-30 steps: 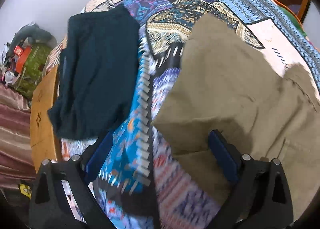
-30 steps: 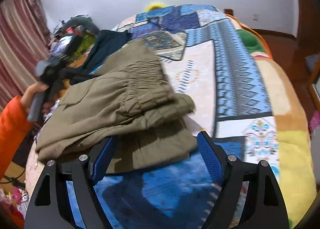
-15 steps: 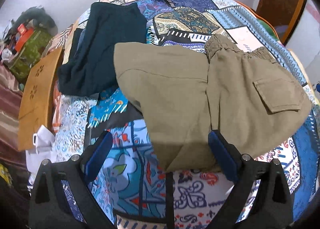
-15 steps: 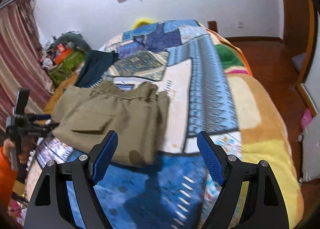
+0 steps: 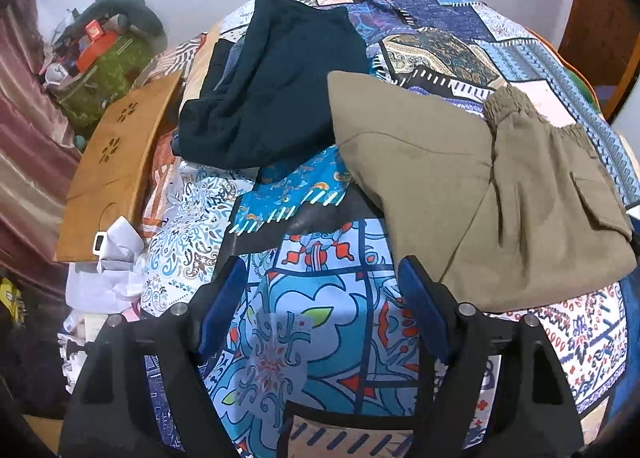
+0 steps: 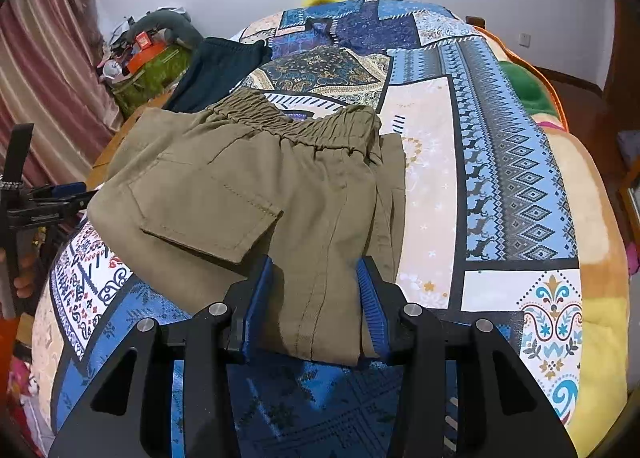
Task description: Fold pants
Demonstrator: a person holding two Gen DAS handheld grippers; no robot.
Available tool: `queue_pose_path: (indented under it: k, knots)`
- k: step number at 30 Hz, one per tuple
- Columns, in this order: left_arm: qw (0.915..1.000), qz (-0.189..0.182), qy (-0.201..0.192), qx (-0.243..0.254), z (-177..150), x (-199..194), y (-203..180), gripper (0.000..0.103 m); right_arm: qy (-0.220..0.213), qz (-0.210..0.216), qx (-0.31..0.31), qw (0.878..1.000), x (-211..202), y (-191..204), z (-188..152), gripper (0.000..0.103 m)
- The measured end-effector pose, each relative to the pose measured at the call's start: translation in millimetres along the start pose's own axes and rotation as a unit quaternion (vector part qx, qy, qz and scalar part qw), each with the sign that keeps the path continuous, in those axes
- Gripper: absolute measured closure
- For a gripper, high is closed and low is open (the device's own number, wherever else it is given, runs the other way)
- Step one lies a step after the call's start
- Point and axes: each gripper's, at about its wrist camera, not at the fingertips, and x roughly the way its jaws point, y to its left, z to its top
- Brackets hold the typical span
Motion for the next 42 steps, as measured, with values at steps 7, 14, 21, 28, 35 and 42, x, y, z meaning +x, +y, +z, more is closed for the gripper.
queue_pose_path:
  k: [7,14,21,28,35,42]
  knots:
    - [0.9989,-0.028,-0.031,0.019,33,-11,-9,0.024,0.003,-0.005,-0.011,1.000,0,2,0,0.063]
    - [0.9999,0.010,0.002,-0.007,48,32,19,0.024,0.003,-0.002,-0.011,1.000,1,2,1,0.063]
    - [0.9990,-0.017,-0.007,-0.040,60,4,49,0.030,0.014,-0.010,-0.034,0.999,-6,5,11,0.062]
    - [0.9906,-0.111,-0.068,0.042,80,-44,-24,0.029,-0.036,-0.004,-0.052,0.998,-28,11,50,0.048]
    - [0.9792,-0.169,-0.012,0.111,78,-6,-112,0.036,0.000,0.038,-0.045,0.998,20,23,67,0.048]
    - [0.9785,-0.149,0.027,0.140,58,29,-120,0.039,0.039,0.044,-0.045,0.997,41,15,43,0.047]
